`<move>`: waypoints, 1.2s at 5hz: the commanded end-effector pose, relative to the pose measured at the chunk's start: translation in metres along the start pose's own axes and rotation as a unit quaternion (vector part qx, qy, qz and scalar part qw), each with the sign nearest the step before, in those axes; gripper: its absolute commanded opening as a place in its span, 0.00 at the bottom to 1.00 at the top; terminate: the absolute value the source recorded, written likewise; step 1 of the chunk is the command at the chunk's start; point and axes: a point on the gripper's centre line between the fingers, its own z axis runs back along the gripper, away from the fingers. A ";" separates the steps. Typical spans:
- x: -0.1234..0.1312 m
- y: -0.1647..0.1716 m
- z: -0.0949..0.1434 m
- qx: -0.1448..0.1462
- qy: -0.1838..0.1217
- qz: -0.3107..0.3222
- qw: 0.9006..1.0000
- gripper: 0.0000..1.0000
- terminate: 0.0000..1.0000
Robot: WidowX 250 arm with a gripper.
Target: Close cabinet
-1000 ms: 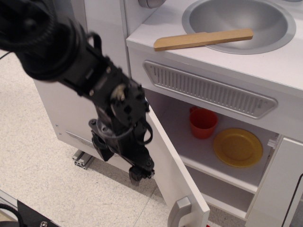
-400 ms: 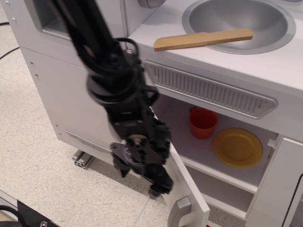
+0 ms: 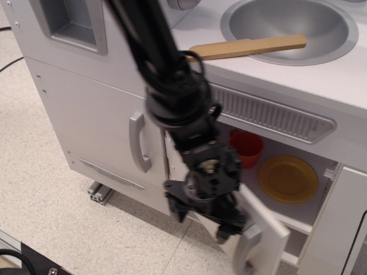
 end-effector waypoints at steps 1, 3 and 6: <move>0.055 -0.036 0.001 -0.039 -0.049 0.054 0.997 1.00 0.00; 0.094 -0.038 -0.001 -0.034 -0.079 0.102 0.991 1.00 0.00; 0.031 -0.013 0.037 -0.038 -0.061 0.021 0.997 1.00 0.00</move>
